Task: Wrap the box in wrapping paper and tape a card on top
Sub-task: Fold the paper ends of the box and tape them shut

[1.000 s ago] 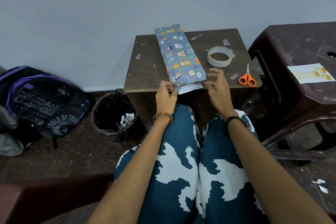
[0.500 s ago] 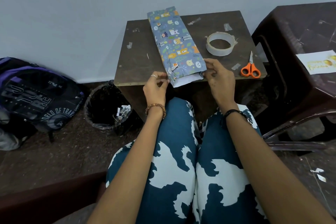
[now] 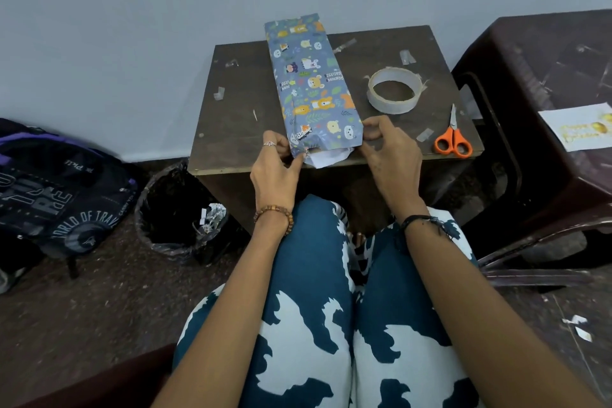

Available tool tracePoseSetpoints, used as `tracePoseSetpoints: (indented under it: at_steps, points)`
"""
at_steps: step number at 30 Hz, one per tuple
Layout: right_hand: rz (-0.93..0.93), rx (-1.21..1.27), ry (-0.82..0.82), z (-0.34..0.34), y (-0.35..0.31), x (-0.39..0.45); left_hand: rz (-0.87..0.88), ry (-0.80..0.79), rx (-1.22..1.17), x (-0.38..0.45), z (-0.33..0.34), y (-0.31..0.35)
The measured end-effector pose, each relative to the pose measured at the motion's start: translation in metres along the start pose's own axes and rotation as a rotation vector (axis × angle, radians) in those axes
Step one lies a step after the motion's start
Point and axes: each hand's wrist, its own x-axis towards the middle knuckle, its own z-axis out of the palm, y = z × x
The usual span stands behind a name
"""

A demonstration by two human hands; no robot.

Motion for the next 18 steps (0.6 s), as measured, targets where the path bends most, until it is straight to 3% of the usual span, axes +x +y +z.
tracePoseSetpoints:
  at_steps: [9, 13, 18]
  points:
    - [0.059, 0.048, -0.047, -0.002, -0.009, -0.002, 0.040, 0.014, -0.135, 0.000, 0.001, -0.008]
    - [-0.190, -0.134, 0.106, 0.004, -0.017, -0.008, 0.058, -0.032, -0.155, -0.002, 0.001, -0.008]
    - [-0.416, -0.253, 0.076, 0.021, -0.028, -0.007, 0.066, -0.011, -0.184, -0.004, 0.003, -0.010]
